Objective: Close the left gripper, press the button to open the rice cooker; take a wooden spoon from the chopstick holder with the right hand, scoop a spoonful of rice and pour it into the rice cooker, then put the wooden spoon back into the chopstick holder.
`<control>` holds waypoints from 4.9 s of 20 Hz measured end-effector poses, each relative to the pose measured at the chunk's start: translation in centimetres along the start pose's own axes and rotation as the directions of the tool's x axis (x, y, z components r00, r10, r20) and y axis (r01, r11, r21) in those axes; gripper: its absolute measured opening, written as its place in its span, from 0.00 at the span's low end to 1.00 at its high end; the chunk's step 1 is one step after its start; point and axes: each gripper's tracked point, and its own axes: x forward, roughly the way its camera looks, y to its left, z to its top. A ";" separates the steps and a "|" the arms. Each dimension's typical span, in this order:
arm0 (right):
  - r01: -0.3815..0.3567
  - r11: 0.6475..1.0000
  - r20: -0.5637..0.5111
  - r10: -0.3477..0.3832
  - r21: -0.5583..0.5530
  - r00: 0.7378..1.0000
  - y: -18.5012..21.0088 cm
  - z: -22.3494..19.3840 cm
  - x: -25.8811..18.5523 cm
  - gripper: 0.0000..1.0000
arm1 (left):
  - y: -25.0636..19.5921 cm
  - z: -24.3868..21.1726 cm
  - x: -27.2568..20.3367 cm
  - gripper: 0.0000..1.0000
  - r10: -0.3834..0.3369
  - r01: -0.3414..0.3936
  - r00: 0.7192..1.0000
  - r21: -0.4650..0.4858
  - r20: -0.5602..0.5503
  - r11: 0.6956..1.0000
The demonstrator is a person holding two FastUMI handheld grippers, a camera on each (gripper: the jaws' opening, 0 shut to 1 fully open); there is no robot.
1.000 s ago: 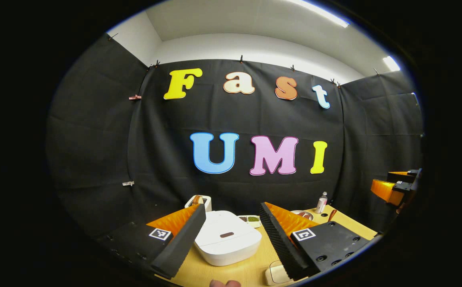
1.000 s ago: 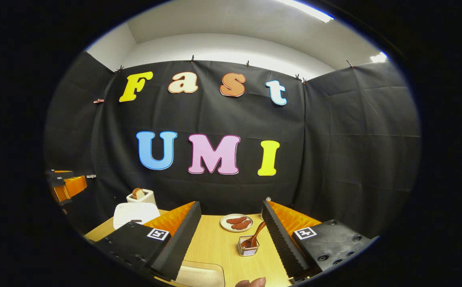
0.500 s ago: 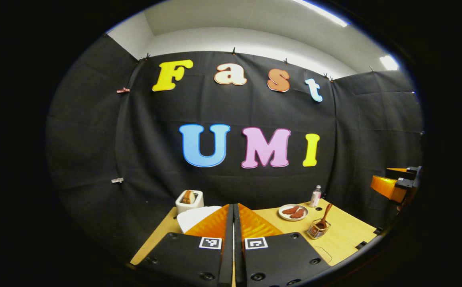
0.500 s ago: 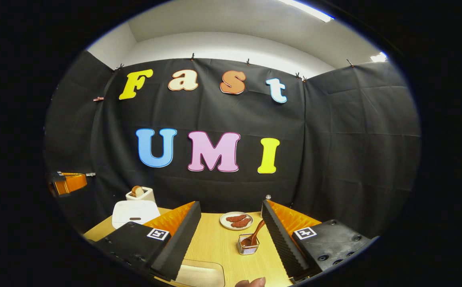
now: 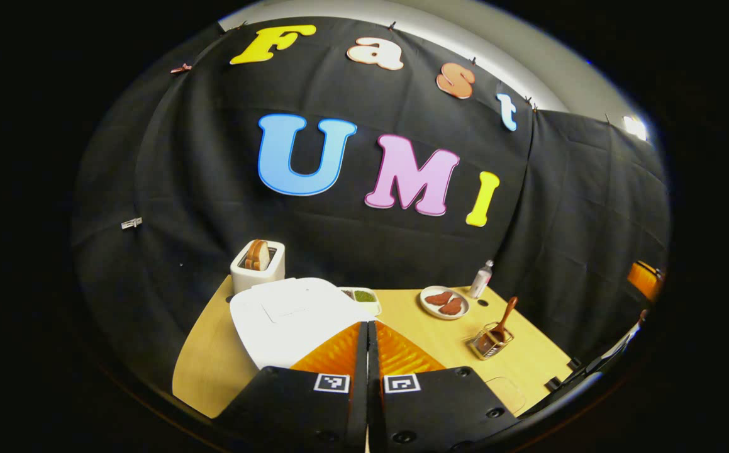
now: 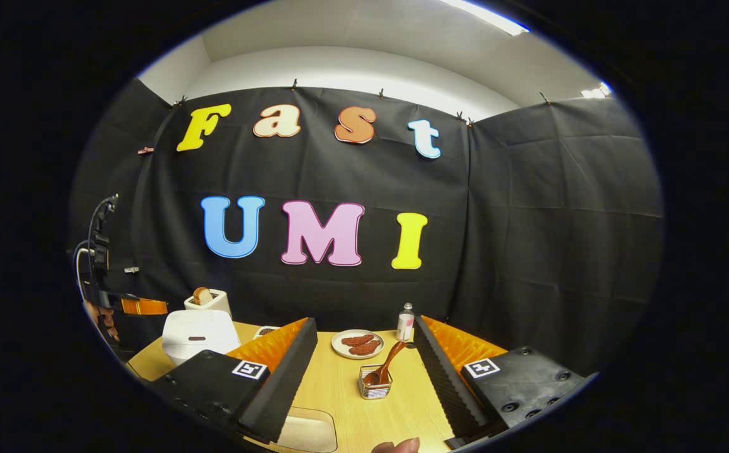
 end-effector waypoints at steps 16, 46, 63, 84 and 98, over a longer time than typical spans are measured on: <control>0.104 0.994 -0.052 -0.105 -0.018 0.993 -4.9 -2.6 1.2 0.98 | 3.7 -7.6 9.6 0.06 0.060 -0.050 0.961 0.047 -0.268 0.998; -0.019 0.999 -0.071 0.022 0.034 0.997 -4.4 -4.0 1.0 0.98 | 2.3 8.6 3.4 0.42 0.168 -0.190 0.971 0.123 0.172 0.974; -0.201 0.946 -0.313 0.277 0.254 0.908 -6.1 -20.1 18.9 0.98 | -7.3 3.4 -7.4 0.95 0.292 -0.286 0.927 -0.060 0.234 0.956; -0.273 0.879 -0.372 0.422 0.391 0.827 -2.6 -31.9 28.7 0.14 | -9.4 -5.4 -8.4 0.95 0.521 -0.520 0.850 -0.031 0.082 0.853; -0.278 0.895 -0.198 0.360 0.350 0.912 -4.1 -16.8 23.4 0.06 | -6.4 -4.7 -11.9 0.94 0.483 -0.478 0.872 -0.068 0.084 0.875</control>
